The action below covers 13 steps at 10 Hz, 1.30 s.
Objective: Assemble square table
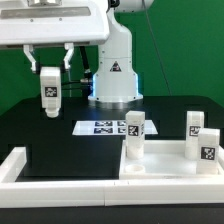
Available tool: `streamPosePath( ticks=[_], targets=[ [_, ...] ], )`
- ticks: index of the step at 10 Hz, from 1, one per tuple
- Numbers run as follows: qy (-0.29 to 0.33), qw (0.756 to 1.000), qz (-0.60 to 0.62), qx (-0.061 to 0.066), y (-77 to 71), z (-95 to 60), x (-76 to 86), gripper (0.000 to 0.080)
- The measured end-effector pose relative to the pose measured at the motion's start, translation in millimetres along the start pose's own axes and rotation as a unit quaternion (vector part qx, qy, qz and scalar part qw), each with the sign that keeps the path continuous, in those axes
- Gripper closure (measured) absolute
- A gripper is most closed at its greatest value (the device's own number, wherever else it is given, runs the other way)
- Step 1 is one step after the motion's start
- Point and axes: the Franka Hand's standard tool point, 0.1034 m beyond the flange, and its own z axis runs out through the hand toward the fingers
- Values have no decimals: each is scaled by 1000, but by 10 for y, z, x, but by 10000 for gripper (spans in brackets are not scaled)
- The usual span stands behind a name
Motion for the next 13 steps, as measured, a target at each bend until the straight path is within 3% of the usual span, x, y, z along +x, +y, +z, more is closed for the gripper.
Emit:
streamPosePath(
  ticks=[2, 3, 4, 5, 6, 10, 11, 12, 13],
  targets=[
    [57, 998, 19, -26, -266, -2, 136, 508],
    [81, 996, 42, -26, -551, -63, 315, 508],
    [88, 994, 61, -13, -863, -44, 428, 508],
    [83, 994, 74, -4, -1036, 42, 469, 508],
    [77, 994, 71, -5, -1068, 113, 484, 508],
    [75, 995, 65, -9, -1023, 111, 476, 508],
    [76, 996, 54, -14, -986, 111, 463, 508],
    [77, 996, 47, -24, -844, 118, 379, 508],
    [76, 995, 69, -9, -939, 89, 413, 508]
  ],
)
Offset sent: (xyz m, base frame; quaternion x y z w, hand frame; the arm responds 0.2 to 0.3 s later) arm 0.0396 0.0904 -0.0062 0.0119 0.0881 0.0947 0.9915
